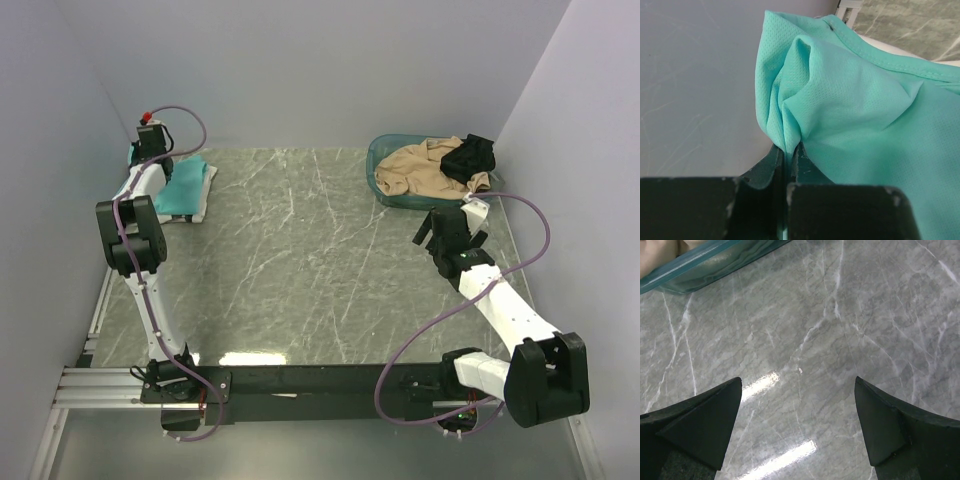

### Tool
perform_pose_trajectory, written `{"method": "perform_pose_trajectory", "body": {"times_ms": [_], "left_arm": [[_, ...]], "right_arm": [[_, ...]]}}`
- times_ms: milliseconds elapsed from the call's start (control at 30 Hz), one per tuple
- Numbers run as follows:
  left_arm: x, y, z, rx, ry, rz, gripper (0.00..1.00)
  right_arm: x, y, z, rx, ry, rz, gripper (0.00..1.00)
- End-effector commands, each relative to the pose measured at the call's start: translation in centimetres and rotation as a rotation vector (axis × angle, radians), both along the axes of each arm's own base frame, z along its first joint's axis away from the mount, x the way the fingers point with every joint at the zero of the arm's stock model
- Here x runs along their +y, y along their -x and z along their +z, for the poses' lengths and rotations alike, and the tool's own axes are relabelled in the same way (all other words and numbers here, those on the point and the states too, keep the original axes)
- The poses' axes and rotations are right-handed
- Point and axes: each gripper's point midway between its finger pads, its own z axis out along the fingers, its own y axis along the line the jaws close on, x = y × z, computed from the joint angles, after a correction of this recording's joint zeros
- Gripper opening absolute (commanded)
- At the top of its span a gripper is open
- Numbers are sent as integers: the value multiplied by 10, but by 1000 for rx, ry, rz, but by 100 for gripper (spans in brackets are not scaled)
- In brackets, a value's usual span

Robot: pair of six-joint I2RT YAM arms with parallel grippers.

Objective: Fold and stack the t-shirts
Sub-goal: Neatly place the folded tshirt to the corner

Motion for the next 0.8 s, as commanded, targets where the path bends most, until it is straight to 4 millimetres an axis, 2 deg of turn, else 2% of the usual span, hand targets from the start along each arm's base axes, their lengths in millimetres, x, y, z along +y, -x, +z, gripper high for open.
{"method": "perform_pose_trajectory", "body": {"times_ms": [0,67,100,167,300,433,467,533,567,633,667,700,733,767], "left_arm": [[15,0,13,-60,-28,61,1],[15,2,14,-64,-23,72,1],[16,1,17,-72,-21,70,20],[14,0,18,-70,-8,65,34],[15,-2,36,-107,-6,85,99],[4,-4,67,-190,74,77,100],[-3,-4,85,-229,101,58,99],[-16,-4,105,-279,172,39,99],[-24,0,133,-335,193,17,99],[-45,2,157,-420,291,-33,99],[-57,11,193,-497,315,-72,99],[-67,16,192,-510,357,-98,99],[-76,20,206,-584,411,-98,99],[-87,35,237,-658,436,-128,99]], "right_arm": [[-8,-5,20,-65,11,-41,99],[-9,-5,21,-66,12,-41,99],[-9,-5,20,-63,13,-41,99],[-8,-5,21,-69,12,-41,99],[-8,-5,21,-66,10,-38,99],[-7,-4,25,-80,2,-32,99],[-6,-4,28,-91,-2,-28,99],[-4,-3,31,-98,-10,-18,99],[-4,-3,34,-108,-13,-15,99],[-3,-2,37,-119,-23,-9,100],[-1,0,41,-133,-29,-5,100],[-1,0,43,-140,-32,-2,100],[1,1,44,-147,-40,6,100],[3,1,48,-163,-50,17,100]]}}
